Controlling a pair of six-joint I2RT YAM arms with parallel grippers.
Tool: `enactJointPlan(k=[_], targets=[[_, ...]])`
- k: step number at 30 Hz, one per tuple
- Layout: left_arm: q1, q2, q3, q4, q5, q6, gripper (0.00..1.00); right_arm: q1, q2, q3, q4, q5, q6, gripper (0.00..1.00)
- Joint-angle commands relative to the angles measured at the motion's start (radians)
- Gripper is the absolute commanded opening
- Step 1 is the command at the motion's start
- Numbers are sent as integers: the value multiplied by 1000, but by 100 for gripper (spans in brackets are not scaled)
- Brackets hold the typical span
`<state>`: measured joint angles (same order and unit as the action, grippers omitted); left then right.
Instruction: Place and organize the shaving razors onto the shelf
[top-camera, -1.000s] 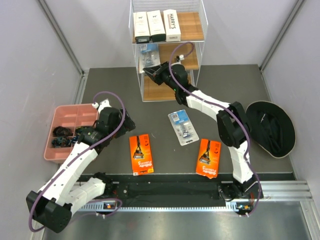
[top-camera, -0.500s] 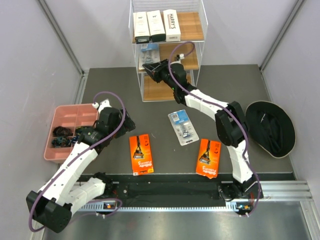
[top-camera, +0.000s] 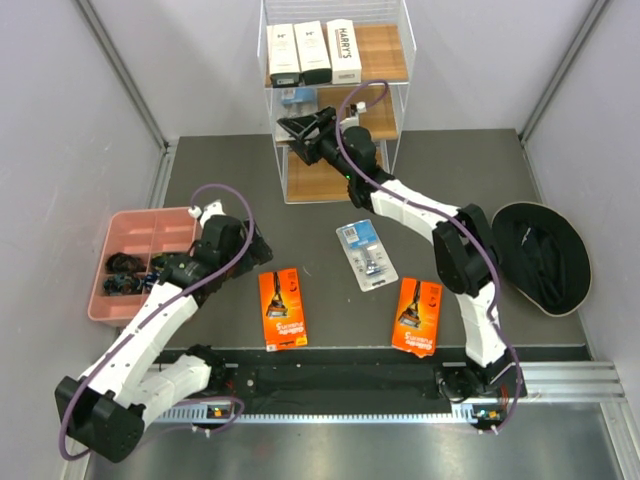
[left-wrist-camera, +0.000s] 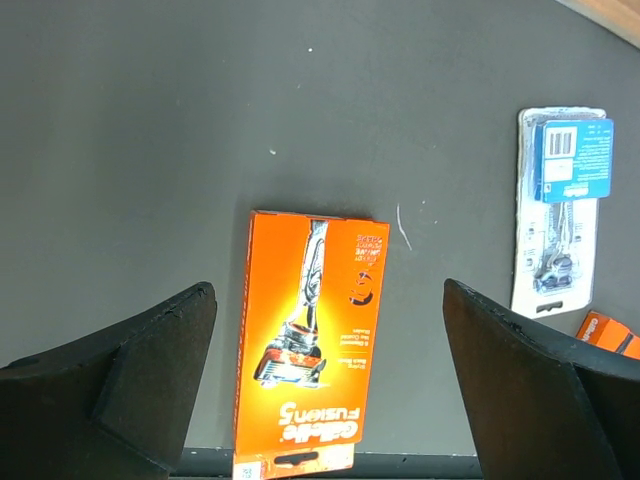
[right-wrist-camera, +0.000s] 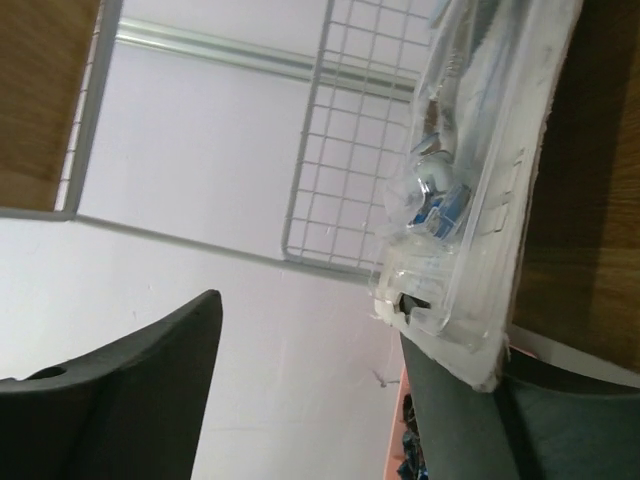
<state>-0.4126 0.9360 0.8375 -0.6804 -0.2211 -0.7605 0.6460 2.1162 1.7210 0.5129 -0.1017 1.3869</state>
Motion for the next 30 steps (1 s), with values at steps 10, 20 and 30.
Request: enactJointPlan(k=[10,20,30], targets=[[6,14,-23,51,31,-13,99,4,-56,-70,-131,-30,-29,83],[6,14,-35,58,45,-17,99,4,-96,-118,-146,-30,-34,82],[8,9,-47,62,51,-25,99,4,-147,-184,-63,-39,-45,79]])
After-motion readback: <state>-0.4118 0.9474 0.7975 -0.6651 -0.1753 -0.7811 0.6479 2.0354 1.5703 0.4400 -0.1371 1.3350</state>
